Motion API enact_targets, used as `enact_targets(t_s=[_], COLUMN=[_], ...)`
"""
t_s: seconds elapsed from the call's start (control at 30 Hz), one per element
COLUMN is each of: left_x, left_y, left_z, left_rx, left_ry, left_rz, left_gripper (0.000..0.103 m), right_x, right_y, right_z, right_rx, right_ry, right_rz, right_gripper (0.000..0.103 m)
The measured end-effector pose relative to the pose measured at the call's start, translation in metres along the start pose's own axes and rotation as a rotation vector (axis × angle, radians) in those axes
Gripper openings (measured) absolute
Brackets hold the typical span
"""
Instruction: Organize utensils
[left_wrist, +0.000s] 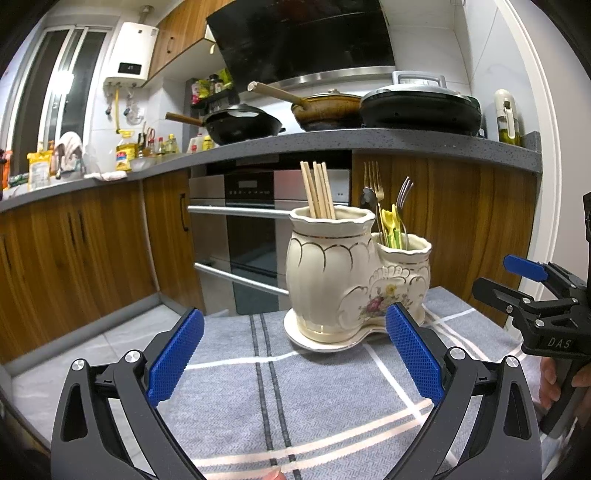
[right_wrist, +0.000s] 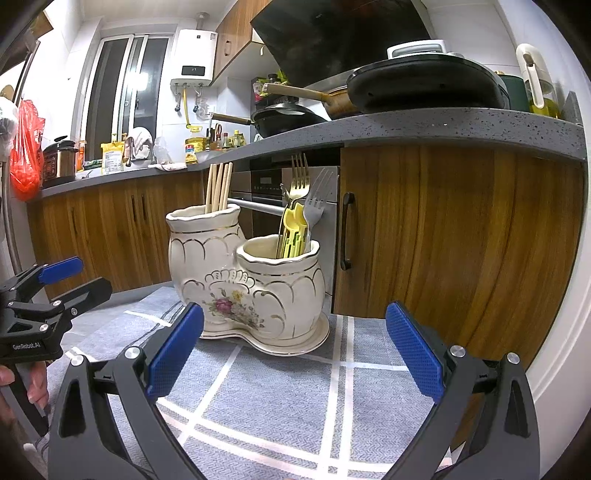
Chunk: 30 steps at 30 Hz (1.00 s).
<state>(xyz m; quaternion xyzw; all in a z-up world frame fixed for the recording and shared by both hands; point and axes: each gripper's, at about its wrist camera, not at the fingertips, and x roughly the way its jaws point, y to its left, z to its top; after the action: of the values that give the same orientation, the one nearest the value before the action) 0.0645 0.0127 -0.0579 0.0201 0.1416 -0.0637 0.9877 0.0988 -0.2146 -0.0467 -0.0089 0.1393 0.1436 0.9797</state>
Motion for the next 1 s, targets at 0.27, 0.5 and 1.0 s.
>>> enact_targets(t_s=[0.27,0.5,1.0], left_x=[0.0002,0.0,-0.0016], left_y=[0.0017,0.0025,0.0042], left_z=[-0.0008,-0.0017,-0.0016], left_rx=[-0.004,-0.007,-0.011], left_ry=[-0.001,-0.001,-0.001], left_rz=[0.009,0.021,0.032], left_gripper=[0.098,0.098,0.098], right_x=[-0.0002,-0.0006,-0.001], right_y=[-0.0012,-0.0011,-0.0011], right_z=[0.0004,0.0001,0.0003], right_rx=[0.001,0.003,0.005], right_ry=[0.0,0.001,0.001], right_rz=[-0.005,-0.01,-0.019], right_gripper=[0.097,0.097,0.097])
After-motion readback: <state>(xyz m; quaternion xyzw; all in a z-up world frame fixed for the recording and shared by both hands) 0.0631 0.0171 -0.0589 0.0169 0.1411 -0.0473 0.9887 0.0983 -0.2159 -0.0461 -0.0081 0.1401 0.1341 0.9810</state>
